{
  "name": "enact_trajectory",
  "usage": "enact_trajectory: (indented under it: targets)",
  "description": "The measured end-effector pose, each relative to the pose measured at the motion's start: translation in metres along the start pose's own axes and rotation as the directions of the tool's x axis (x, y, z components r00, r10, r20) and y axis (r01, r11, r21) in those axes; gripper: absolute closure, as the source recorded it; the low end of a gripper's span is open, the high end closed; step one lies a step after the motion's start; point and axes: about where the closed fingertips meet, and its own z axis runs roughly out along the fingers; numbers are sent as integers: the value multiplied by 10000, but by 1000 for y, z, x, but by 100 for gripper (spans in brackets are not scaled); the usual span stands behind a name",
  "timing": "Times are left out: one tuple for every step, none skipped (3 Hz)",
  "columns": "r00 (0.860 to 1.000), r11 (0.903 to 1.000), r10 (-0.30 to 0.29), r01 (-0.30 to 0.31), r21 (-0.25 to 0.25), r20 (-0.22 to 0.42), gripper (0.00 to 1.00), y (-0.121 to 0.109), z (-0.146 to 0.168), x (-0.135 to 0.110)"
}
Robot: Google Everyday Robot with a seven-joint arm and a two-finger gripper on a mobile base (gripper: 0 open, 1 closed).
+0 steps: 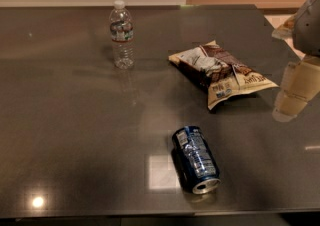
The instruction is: Place pepsi can upright
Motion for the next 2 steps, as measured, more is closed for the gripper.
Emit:
enact_trajectory:
  targets:
    - [10000, 10000, -1, 1, 2, 1, 0, 0, 0, 0]
    - [9981, 9984, -540, 544, -118, 287, 0, 3, -4, -7]
